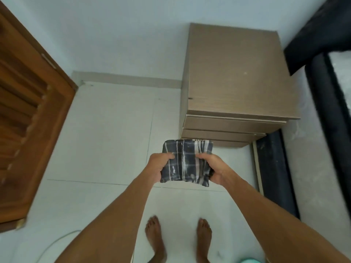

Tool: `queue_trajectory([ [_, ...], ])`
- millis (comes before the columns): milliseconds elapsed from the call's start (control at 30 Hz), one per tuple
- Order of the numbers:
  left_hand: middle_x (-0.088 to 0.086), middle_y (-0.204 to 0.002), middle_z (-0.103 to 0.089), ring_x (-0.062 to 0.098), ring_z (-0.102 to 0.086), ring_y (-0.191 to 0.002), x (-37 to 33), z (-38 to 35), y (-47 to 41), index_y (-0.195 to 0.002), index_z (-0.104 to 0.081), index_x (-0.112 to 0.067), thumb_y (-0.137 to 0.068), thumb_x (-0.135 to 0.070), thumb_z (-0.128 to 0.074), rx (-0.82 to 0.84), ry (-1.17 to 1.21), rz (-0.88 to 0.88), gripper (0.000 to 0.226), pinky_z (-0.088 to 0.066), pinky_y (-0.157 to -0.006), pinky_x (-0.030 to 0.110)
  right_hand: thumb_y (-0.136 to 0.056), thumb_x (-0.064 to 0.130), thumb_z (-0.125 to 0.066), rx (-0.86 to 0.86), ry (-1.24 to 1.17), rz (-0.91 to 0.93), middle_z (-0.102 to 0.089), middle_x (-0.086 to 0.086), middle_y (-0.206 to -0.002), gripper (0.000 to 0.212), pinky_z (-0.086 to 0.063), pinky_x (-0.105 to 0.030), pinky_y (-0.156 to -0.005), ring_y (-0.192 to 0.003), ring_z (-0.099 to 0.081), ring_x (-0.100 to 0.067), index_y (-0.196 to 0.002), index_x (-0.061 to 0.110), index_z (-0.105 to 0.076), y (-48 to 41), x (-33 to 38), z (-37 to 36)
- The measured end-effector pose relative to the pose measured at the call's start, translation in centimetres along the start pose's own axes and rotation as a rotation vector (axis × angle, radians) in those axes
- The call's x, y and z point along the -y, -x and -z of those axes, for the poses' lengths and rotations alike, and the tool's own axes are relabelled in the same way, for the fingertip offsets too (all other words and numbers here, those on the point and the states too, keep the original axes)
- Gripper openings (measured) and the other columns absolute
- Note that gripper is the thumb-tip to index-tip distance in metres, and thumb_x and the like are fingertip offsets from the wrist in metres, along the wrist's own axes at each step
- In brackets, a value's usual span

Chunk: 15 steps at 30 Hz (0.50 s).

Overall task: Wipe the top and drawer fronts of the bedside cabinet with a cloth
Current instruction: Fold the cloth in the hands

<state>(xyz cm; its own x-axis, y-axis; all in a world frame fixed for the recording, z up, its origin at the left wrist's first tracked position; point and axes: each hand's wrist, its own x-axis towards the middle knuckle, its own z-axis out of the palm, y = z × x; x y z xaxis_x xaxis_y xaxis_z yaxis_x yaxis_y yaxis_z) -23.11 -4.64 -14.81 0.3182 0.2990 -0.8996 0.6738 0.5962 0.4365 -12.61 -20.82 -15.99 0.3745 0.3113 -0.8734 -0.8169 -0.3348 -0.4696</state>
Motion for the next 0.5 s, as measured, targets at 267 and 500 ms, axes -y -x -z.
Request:
queue_trajectory([
  [267, 0.02, -0.099, -0.07, 0.033, -0.069, -0.09, -7.6, 0.6, 11.3, -0.103, -0.06, -0.002, -0.074, -0.001, -0.072, 0.115, -0.045, -0.096, 0.031, -0.056, -0.085, 0.048, -0.084, 0.014, -0.074, -0.249, -0.012, 0.18, -0.074, -0.014, -0.101, 0.026, -0.057, -0.049, -0.085, -0.091, -0.071, -0.03, -0.108, 0.008, -0.064, 12.4, 7.2, -0.5],
  [500, 0.014, -0.081, -0.065, 0.024, -0.064, -0.067, -10.8, -2.2, 16.4, -0.092, -0.058, -0.002, -0.077, 0.001, -0.071, 0.119, -0.073, -0.191, 0.02, -0.058, -0.068, 0.036, -0.088, 0.015, -0.067, -0.491, 0.265, 0.474, -0.071, -0.003, -0.092, 0.01, -0.057, -0.04, -0.084, -0.084, -0.068, -0.02, -0.096, 0.018, -0.064, 17.8, 10.0, -3.3],
])
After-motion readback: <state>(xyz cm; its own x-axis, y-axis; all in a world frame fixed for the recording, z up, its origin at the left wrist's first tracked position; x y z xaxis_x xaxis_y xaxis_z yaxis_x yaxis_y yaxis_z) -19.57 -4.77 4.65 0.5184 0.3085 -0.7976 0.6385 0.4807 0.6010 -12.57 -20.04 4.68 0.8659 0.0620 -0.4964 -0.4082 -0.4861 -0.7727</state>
